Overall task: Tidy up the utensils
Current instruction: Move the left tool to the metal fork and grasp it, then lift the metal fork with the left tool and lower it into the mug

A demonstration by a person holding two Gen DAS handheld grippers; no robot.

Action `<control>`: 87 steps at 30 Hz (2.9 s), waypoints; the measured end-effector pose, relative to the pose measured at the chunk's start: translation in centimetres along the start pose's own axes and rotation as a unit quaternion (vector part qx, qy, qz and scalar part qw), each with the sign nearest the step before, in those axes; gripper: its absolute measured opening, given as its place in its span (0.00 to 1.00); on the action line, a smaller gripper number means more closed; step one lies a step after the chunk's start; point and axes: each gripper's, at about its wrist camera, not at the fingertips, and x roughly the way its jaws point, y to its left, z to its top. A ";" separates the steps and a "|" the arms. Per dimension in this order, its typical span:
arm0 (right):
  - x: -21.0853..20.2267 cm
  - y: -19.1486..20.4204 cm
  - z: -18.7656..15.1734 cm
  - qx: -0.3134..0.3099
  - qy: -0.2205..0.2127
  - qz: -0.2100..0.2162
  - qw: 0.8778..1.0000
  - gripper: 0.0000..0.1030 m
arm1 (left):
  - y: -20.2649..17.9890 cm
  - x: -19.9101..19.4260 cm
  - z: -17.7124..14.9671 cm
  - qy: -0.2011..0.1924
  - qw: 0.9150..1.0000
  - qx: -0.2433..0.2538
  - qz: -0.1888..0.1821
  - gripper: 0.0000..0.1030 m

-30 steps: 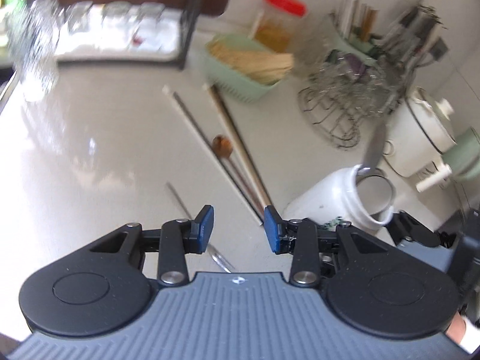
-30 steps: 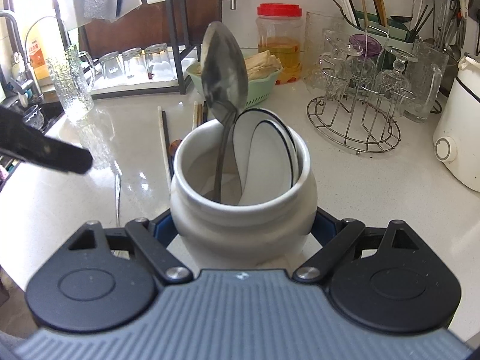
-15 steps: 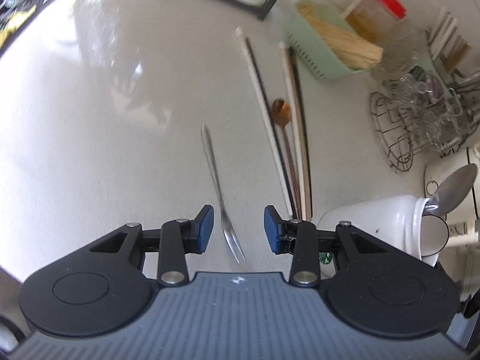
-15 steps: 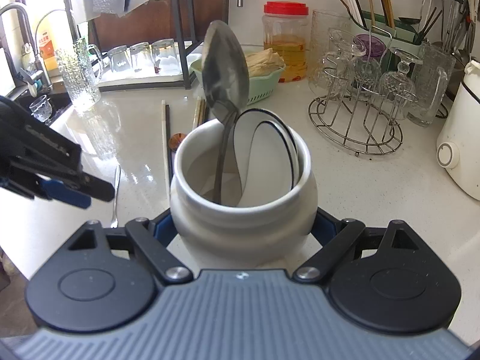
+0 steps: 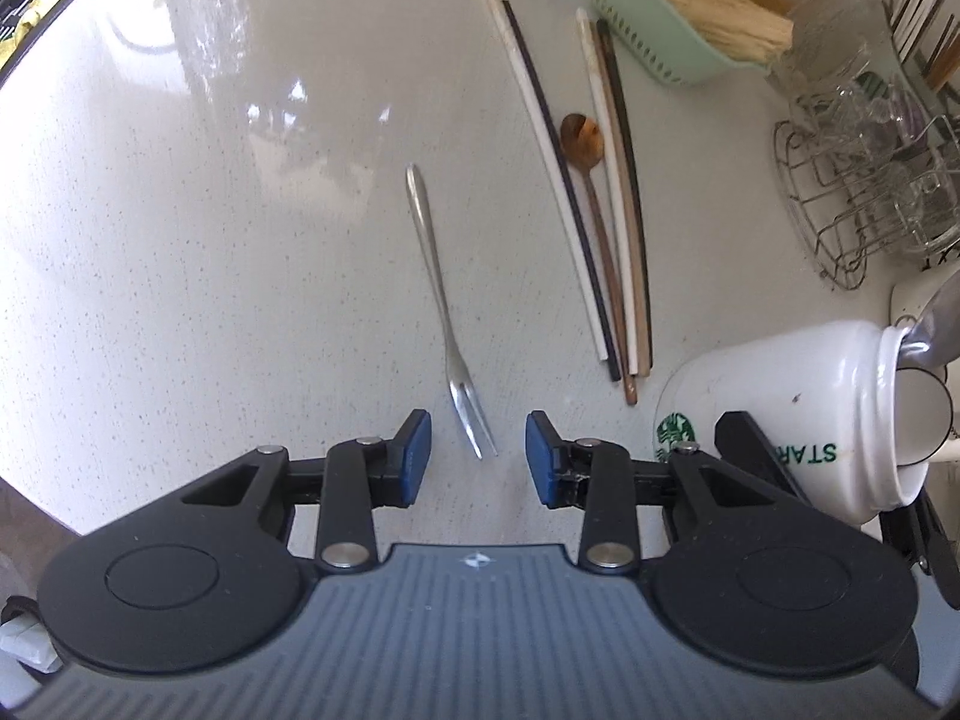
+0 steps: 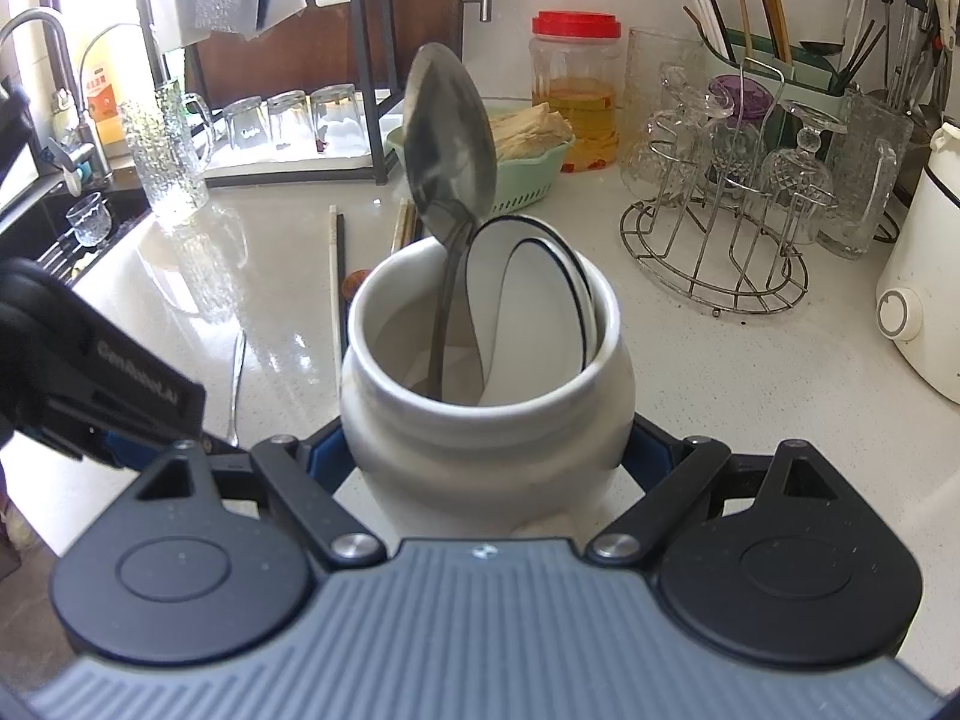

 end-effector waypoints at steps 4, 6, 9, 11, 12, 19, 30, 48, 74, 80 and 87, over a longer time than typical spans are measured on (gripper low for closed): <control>0.0 -0.1 -0.1 -0.002 -0.003 0.001 1.000 0.89 | -0.2 0.3 0.3 0.005 1.000 -0.007 0.000 0.21; 0.0 0.0 0.0 -0.004 -0.003 0.000 1.000 0.89 | -0.7 0.4 0.2 0.005 1.000 0.015 0.011 0.11; 0.0 0.1 -0.1 -0.005 -0.005 -0.001 1.000 0.89 | -0.9 0.5 0.1 0.006 0.999 0.032 0.011 0.09; 0.0 0.2 -0.2 -0.007 -0.005 -0.005 1.000 0.89 | -0.7 0.4 0.1 0.010 0.999 0.035 0.005 0.08; 0.0 0.3 -0.2 -0.009 -0.005 -0.006 1.000 0.89 | -0.7 0.3 0.0 0.010 0.999 0.037 0.002 0.08; 0.0 0.4 -0.3 -0.014 -0.006 -0.007 1.000 0.89 | -0.3 -1.7 -0.4 0.009 0.998 0.057 -0.013 0.08; 0.1 0.2 -0.3 -0.015 -0.007 -0.001 1.000 0.89 | -0.5 -5.9 0.0 -0.014 0.998 0.053 -0.039 0.08; 0.1 0.2 -0.2 -0.017 -0.006 0.002 1.000 0.89 | -2.6 -13.8 3.3 0.094 0.984 0.053 -0.144 0.08; 0.1 0.1 -0.2 -0.019 -0.009 0.007 1.000 0.89 | -9.4 -14.4 2.8 0.240 0.952 0.030 -0.189 0.08; 0.2 0.0 -0.3 -0.019 -0.009 0.009 1.000 0.89 | -9.0 -12.8 3.3 0.242 0.951 -0.002 -0.191 0.08; 0.2 0.0 -0.4 -0.020 -0.010 0.010 1.000 0.89 | -9.5 -11.5 3.9 0.259 0.947 -0.028 -0.188 0.08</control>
